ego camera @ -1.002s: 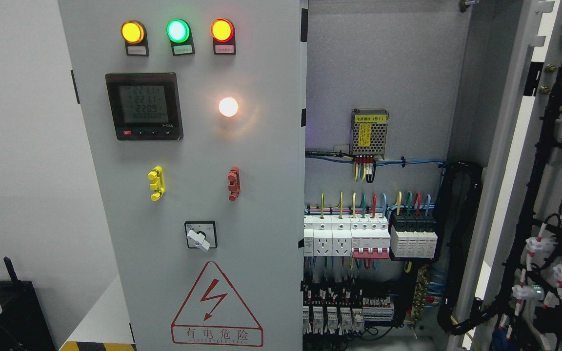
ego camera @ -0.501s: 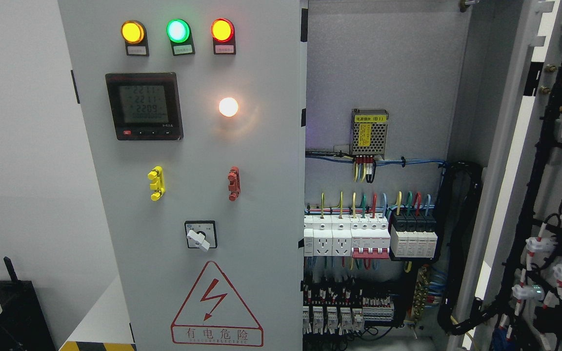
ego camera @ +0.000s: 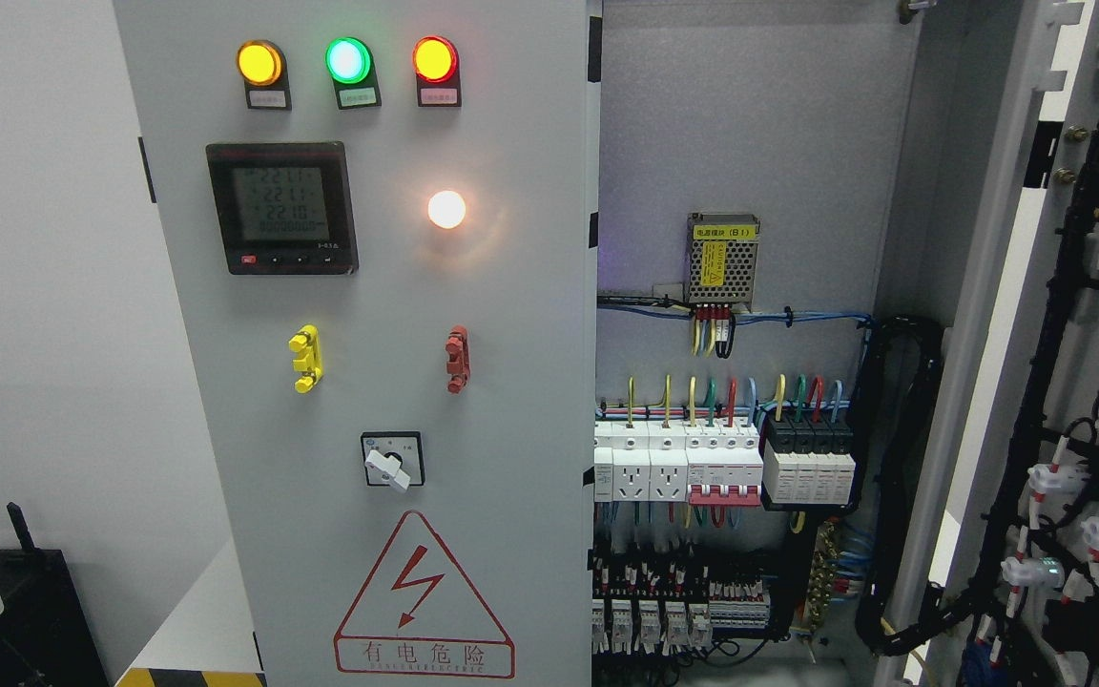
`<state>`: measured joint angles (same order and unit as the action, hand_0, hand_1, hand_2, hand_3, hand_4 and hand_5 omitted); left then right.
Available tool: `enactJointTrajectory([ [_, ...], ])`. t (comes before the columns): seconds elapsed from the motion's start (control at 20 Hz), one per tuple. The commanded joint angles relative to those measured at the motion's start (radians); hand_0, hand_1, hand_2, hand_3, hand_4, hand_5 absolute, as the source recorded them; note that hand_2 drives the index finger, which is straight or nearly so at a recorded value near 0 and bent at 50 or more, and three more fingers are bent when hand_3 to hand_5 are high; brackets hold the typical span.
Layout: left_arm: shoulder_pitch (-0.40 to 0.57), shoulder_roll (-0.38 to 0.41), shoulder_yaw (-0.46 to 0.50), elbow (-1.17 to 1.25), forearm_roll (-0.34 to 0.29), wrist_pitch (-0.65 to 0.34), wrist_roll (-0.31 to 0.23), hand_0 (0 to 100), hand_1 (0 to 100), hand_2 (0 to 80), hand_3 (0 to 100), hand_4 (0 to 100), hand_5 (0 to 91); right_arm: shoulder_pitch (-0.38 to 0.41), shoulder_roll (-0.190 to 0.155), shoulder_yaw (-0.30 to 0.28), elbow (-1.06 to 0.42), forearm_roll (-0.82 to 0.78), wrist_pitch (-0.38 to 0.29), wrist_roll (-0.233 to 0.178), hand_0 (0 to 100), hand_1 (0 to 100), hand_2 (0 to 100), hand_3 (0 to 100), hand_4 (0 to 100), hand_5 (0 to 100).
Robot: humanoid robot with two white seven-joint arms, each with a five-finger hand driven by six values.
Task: Open door with both hands
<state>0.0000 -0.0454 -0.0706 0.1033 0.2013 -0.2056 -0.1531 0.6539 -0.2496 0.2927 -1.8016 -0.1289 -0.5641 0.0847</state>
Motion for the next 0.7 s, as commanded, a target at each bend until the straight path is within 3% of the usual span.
enactJointTrajectory([
  [0.0, -0.012, -0.001, -0.003, 0.018, 0.001, 0.002, 0.000, 0, 0, 0.0, 0, 0, 0.0, -0.115, 0.056, 0.008, -0.068, 0.002, 0.013, -0.002, 38, 0, 0, 0, 0, 0],
  [0.25, -0.012, 0.001, -0.002, 0.015, 0.003, 0.064, 0.000, 0, 0, 0.0, 0, 0, 0.0, -0.253, 0.102, 0.006, -0.065, 0.003, 0.107, -0.002, 38, 0, 0, 0, 0, 0],
  [0.45, -0.012, 0.001, 0.000, 0.006, 0.003, 0.061, 0.000, 0, 0, 0.0, 0, 0, 0.0, -0.361, 0.165, 0.006, -0.061, 0.005, 0.231, -0.002, 38, 0, 0, 0, 0, 0],
  [0.65, -0.012, 0.001, 0.009, 0.003, 0.006, 0.058, 0.000, 0, 0, 0.0, 0, 0, 0.0, -0.442, 0.188, 0.006, -0.042, 0.005, 0.322, -0.003, 38, 0, 0, 0, 0, 0],
])
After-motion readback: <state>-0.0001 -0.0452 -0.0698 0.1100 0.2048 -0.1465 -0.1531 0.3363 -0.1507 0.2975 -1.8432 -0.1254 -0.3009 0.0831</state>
